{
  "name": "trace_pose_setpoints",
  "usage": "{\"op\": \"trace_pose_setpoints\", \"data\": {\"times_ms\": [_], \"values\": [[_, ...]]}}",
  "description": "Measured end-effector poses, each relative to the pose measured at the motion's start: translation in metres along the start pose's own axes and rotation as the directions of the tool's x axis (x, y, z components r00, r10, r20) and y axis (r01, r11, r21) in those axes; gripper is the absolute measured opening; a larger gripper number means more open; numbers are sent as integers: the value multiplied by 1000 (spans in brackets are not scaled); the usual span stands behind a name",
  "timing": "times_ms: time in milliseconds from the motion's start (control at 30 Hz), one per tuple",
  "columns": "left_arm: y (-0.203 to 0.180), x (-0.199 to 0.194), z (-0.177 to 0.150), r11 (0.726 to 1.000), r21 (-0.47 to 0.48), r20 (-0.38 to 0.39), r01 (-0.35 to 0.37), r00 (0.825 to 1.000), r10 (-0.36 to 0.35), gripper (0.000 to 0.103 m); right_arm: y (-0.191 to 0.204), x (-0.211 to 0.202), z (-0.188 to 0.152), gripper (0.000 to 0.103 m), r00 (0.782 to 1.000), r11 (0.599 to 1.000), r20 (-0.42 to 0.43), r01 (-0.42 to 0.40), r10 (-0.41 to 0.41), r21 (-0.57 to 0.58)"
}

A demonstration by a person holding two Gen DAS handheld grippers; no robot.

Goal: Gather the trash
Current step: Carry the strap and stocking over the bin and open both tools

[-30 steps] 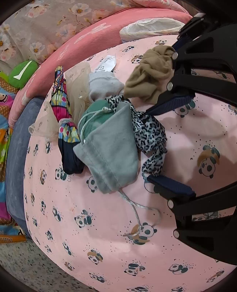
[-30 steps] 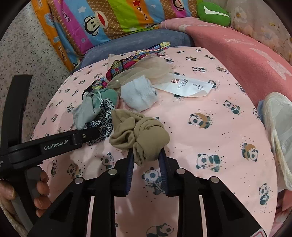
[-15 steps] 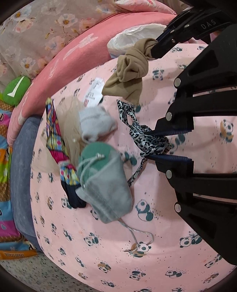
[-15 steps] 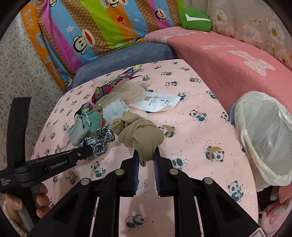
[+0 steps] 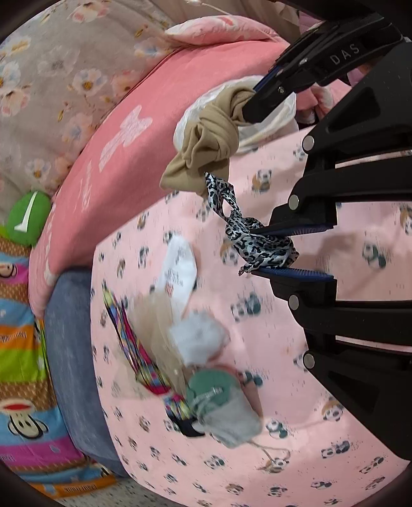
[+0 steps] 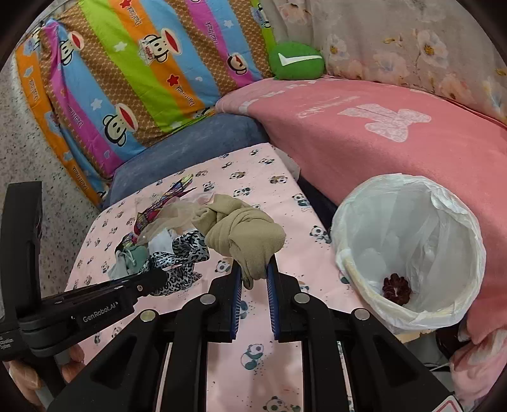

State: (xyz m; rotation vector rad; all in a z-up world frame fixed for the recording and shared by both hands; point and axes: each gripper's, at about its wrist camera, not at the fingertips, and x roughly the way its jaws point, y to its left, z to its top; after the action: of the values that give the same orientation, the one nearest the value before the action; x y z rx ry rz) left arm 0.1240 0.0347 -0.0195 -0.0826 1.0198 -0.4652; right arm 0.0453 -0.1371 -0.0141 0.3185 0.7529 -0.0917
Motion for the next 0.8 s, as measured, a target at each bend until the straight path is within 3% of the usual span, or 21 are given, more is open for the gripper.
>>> {"op": "trace_pose_setpoints", "data": {"times_ms": [367,800], "values": [[-93,10,15,987,147,2,70,997,-71,17,-76,-30,9,14,994,988,68,73,-83,139],[-172,34,20,956,256,-45,144,990,-137,18,-154,-54,10,14,978,953,105,150,-183,265]]}}
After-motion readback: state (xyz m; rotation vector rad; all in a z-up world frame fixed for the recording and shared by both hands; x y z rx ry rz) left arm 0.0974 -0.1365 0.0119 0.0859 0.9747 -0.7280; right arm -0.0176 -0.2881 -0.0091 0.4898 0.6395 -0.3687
